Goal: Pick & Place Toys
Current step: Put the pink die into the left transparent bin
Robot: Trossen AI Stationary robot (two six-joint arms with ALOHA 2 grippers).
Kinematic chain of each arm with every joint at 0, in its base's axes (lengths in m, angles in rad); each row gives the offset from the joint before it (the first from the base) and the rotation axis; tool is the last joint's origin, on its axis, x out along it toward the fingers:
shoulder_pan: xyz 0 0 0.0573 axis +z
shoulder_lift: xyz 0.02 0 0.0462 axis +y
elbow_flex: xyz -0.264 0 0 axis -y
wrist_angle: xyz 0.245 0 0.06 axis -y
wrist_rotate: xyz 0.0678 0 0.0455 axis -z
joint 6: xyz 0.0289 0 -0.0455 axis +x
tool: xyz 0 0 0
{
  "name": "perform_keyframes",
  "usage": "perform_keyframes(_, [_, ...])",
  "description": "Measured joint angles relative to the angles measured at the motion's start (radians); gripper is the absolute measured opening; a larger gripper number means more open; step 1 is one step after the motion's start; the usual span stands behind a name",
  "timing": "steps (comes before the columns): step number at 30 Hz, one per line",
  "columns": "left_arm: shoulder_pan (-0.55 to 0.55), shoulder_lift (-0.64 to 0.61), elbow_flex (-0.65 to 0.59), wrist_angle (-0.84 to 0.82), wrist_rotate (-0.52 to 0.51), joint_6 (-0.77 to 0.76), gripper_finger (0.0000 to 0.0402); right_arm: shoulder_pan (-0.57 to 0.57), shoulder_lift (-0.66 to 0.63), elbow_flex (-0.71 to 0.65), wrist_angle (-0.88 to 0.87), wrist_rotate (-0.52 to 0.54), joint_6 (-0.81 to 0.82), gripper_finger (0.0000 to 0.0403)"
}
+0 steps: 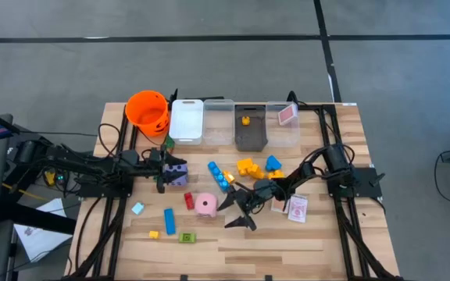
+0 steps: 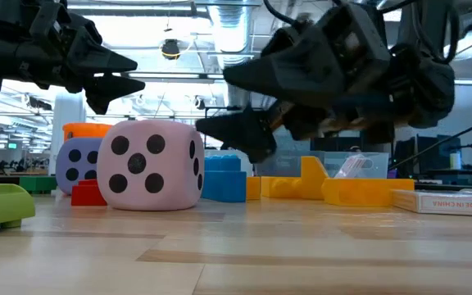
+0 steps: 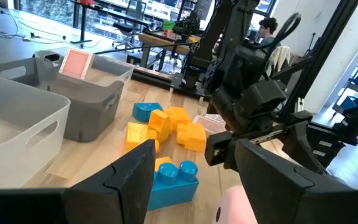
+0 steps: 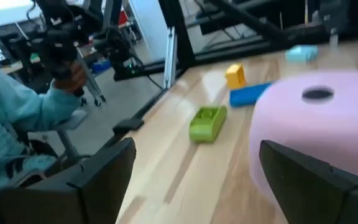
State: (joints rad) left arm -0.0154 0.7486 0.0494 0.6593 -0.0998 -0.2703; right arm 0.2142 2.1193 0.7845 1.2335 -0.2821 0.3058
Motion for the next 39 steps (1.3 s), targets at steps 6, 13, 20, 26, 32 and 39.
perform_keyframes(6, [0.000,0.000,0.000,0.000,0.000,0.001,0.0208,-0.001,0.000,0.093,-0.034,-0.001,0.075,0.0341])
perform_keyframes(13, [0.000,0.000,0.000,-0.001,0.000,0.002,0.0208,-0.024,0.000,0.187,-0.183,-0.038,-0.021,0.0341])
perform_keyframes(20, [0.000,0.000,0.000,-0.003,0.000,0.001,0.0204,0.042,-0.004,0.164,-0.253,0.259,-0.146,0.0352])
perform_keyframes(26, [0.000,0.000,0.000,-0.008,0.000,0.001,0.0204,0.076,-0.005,0.163,-0.280,0.355,-0.203,0.0368])
perform_keyframes(32, [0.000,0.000,0.000,-0.008,0.000,0.002,0.0201,0.086,-0.004,0.162,-0.288,0.385,-0.234,0.0394])
perform_keyframes(39, [0.000,0.000,0.000,-0.008,0.000,0.002,0.0198,0.088,-0.002,0.164,-0.294,0.388,-0.289,0.0399])
